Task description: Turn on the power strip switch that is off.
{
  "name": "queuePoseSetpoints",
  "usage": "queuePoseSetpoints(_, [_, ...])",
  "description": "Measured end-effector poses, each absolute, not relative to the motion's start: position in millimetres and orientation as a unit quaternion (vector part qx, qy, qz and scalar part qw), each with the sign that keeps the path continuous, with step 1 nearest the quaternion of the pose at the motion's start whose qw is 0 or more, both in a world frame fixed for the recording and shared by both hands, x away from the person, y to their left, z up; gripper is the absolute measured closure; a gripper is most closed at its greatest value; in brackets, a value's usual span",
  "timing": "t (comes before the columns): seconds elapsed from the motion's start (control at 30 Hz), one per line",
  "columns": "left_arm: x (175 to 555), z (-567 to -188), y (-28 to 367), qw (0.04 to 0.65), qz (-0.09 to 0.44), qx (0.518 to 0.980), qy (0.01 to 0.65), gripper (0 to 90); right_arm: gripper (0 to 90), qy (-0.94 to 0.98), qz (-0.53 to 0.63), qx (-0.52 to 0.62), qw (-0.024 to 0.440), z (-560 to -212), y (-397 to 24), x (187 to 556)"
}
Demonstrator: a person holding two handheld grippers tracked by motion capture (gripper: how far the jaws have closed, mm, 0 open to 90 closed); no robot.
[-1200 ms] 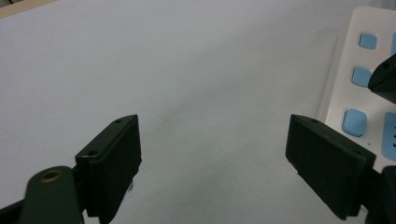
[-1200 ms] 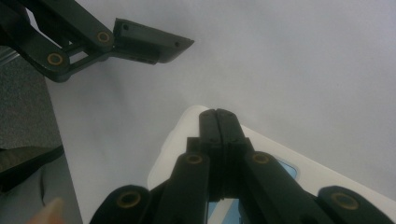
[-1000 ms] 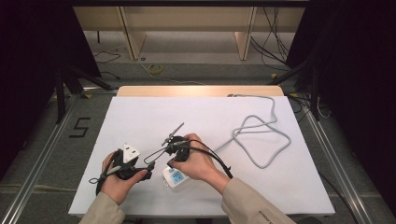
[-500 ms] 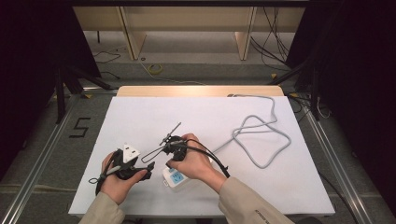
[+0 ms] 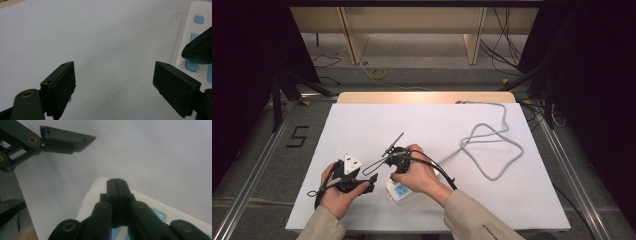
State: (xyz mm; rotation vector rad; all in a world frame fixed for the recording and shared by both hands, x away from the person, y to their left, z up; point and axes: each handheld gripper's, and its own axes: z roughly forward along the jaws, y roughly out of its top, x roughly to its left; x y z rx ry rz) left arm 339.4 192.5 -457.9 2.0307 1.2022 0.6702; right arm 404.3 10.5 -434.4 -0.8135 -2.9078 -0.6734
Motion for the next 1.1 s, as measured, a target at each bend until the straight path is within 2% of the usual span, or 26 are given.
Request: queuePoseSetpoints(1.1, [339.7, -459.5, 191.5, 0.337, 0.256, 0.778, 0.464, 18.1, 90.0, -0.941, -0.203, -0.271, 0.025, -439.4, 12.5, 405.9])
